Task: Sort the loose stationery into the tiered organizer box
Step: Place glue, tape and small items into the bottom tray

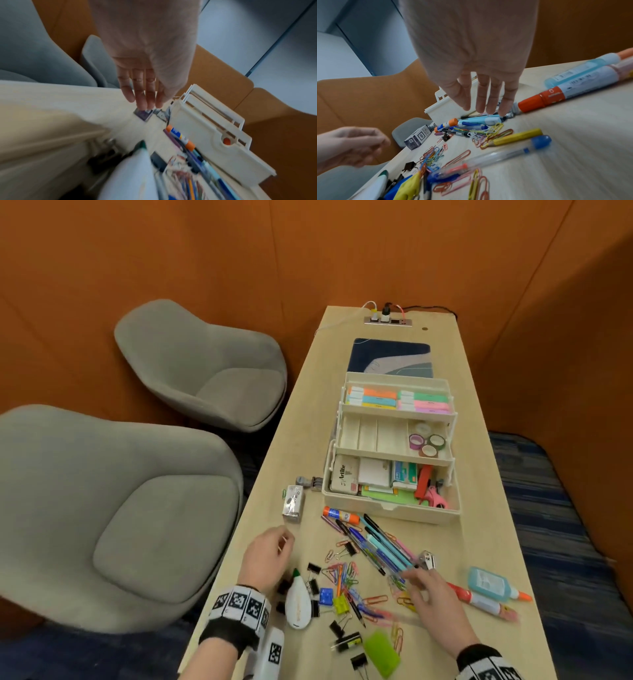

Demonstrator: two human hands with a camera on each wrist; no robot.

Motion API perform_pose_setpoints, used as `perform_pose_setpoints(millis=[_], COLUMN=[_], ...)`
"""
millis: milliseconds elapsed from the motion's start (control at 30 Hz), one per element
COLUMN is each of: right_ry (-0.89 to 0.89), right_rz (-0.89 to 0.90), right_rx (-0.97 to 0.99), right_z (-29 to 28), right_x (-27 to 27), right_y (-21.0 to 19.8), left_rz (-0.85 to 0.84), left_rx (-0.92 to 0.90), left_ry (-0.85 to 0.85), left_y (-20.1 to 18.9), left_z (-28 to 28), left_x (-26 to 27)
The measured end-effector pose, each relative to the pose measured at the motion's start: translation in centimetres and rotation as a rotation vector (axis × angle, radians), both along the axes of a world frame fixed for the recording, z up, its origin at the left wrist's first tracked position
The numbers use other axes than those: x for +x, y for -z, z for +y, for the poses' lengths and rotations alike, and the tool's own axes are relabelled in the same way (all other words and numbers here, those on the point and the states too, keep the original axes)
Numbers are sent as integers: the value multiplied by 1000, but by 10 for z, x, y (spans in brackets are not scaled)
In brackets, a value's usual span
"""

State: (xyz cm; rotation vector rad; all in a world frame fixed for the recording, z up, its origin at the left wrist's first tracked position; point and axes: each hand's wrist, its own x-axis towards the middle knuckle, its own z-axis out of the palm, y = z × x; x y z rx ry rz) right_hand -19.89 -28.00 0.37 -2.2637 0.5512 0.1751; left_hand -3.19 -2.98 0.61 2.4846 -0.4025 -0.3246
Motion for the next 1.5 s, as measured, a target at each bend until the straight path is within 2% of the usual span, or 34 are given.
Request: perform_pose_setpoints(millis=[133,367,567,700,767,867,1000,1133,1233,1400,1500], right_ry=[12,25,34,19,3,-75,-213,-262,-332,-745,-862], right_rz=[-20,-27,-25,-20,-22,14,-9,-158,-273,34,251], right_rx=[6,27,27,19,7,-1,-27,-190,-421,-806,-836], right_z=[3,12,16,17,20,28,37,45,54,82,87], right_x=[-4,4,7,10,15,29,68,136,198,271,286], right_y=[-1,0,2,1,0,-10,-34,-54,-55,-36,-22], left_rz=[65,30,-111,32,127,181,215,250,235,193,185], left_rx=[50,33,74,154,202,270,136,-171,-252,-220,-234], left_ry=[-3,-12,-229,-300,-285,-228,-251,-341,-367,-421,-404], left_y=[12,11,4,3,6,15,19,22,25,36,42], left_z=[3,-17,-44,-58,-62,-65,-55,-29,0,38,52], left_x=[-15,-7,21,54,68,83,89,82,70,52,50])
